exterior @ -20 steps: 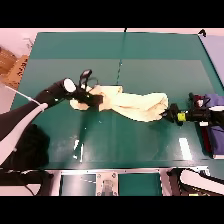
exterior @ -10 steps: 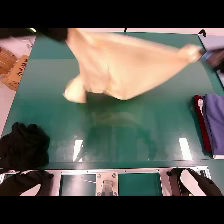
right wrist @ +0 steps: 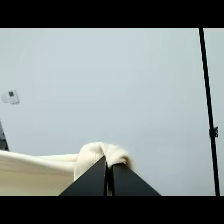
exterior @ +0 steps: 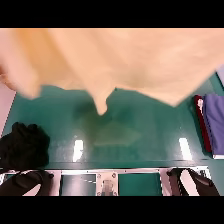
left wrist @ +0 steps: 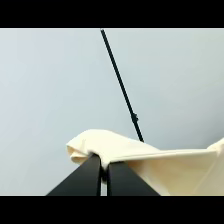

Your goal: Fold the shirts.

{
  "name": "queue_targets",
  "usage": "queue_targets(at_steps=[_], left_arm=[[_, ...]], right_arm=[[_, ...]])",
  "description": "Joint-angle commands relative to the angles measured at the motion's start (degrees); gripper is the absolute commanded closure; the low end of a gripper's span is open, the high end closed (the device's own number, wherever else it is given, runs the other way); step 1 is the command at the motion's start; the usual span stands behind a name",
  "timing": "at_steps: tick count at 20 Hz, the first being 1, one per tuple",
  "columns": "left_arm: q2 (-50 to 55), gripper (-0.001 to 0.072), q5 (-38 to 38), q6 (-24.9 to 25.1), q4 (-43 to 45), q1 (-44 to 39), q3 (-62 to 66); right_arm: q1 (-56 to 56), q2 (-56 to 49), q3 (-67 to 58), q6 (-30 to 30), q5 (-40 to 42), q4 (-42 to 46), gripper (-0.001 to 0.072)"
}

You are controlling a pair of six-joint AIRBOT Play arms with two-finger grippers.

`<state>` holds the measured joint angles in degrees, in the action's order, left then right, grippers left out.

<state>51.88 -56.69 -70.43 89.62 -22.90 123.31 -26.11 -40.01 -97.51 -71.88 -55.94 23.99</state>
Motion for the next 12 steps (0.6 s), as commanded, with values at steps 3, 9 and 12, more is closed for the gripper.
queue_targets(at_steps=[3, 9, 12], left_arm=[[-1.33, 0.0684, 3.28, 2.60, 4.44, 0.02, -1.31], [6.78, 0.0684, 6.93, 1.31, 6.88, 0.04, -13.51], [19.45, 0.0684, 7.82, -2.01, 6.82, 0.04, -13.55]], right_arm=[[-0.04, -0.46, -0.57, -0.37, 1.95, 4.24, 0.0696], [0.00, -2.36, 16.72, 2.27, 1.84, 4.37, 0.0695], [0.04, -5.29, 28.20, 5.77, 4.81, 4.37, 0.0696]])
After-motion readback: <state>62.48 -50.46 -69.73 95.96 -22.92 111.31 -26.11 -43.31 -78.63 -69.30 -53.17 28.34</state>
